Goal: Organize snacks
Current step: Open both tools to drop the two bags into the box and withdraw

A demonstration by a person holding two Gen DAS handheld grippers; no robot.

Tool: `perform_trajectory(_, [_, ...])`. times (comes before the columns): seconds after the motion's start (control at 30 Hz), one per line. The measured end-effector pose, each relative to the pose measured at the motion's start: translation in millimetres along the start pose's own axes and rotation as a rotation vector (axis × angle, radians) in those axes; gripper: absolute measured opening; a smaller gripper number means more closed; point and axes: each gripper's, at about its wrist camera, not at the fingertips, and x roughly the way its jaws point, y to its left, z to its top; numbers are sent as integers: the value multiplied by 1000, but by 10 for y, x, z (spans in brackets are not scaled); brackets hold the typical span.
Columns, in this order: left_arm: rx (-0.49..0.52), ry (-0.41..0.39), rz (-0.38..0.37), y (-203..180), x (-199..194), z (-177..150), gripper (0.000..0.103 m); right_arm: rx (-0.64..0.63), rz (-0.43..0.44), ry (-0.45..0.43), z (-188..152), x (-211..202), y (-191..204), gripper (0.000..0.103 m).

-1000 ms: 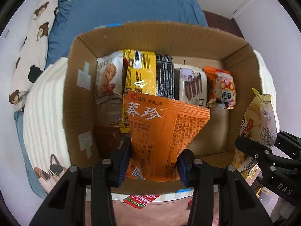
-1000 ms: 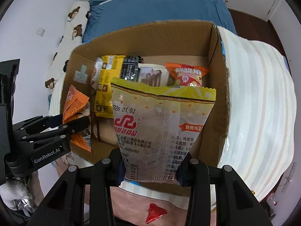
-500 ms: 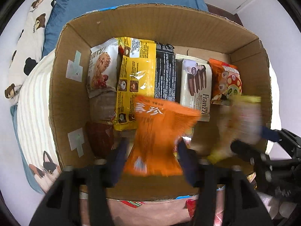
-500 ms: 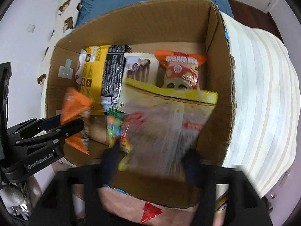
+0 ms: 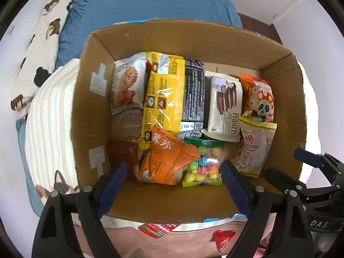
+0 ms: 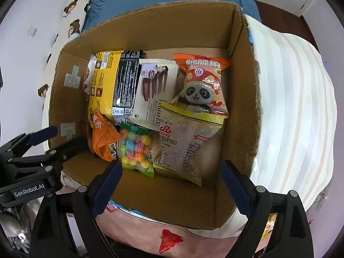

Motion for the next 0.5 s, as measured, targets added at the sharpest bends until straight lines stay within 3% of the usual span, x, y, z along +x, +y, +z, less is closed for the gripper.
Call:
perform_trajectory(0.23, [-17, -106, 2, 11, -280, -158, 89, -12, -23, -110, -168, -243, 76, 95])
perform_trajectory(0.5, [16, -283, 44, -70, -740, -575, 89, -23, -38, -254, -559, -638, 162, 96])
